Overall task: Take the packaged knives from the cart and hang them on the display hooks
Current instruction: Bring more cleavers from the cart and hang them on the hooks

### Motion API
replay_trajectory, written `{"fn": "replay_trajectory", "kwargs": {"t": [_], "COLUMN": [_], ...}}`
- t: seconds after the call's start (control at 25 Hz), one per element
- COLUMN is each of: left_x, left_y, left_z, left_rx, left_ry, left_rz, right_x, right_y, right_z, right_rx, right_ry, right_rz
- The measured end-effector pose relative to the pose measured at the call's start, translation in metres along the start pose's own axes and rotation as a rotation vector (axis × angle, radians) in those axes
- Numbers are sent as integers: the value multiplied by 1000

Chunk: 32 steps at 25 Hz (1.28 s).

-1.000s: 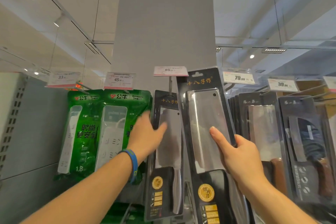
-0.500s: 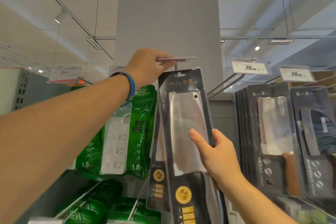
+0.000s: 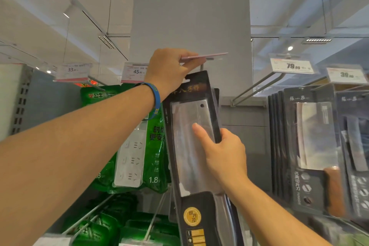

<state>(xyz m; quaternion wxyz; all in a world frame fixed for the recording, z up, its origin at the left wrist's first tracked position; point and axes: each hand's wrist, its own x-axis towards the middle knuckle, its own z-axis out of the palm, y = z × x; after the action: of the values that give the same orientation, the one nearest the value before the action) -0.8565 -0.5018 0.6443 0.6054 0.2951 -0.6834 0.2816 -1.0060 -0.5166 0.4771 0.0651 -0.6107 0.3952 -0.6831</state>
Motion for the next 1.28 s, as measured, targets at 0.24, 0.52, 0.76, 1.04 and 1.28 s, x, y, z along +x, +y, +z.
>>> {"fn": "replay_trajectory", "kwargs": {"t": [0.24,0.52,0.76,1.04,1.28], "left_x": [-3,-5,-5,-6,-7], "left_y": [-4,-3,-3,-4,-4], "left_z": [2,5,5,7,5], "left_rx": [-39,-94,-116,-92,-84], "left_ry": [-2,24,27,39,25], "left_rz": [-21,-26,-23,-19,2], "right_x": [7,10,11,34,54], "right_y": [10,10,12,34,50], "right_z": [-17,-23,-9,4,27], "right_rx": [71,78,102,53,56], "right_ry": [54,-8,-23,-68,-112], "right_rz": [8,89,160,237,309]}}
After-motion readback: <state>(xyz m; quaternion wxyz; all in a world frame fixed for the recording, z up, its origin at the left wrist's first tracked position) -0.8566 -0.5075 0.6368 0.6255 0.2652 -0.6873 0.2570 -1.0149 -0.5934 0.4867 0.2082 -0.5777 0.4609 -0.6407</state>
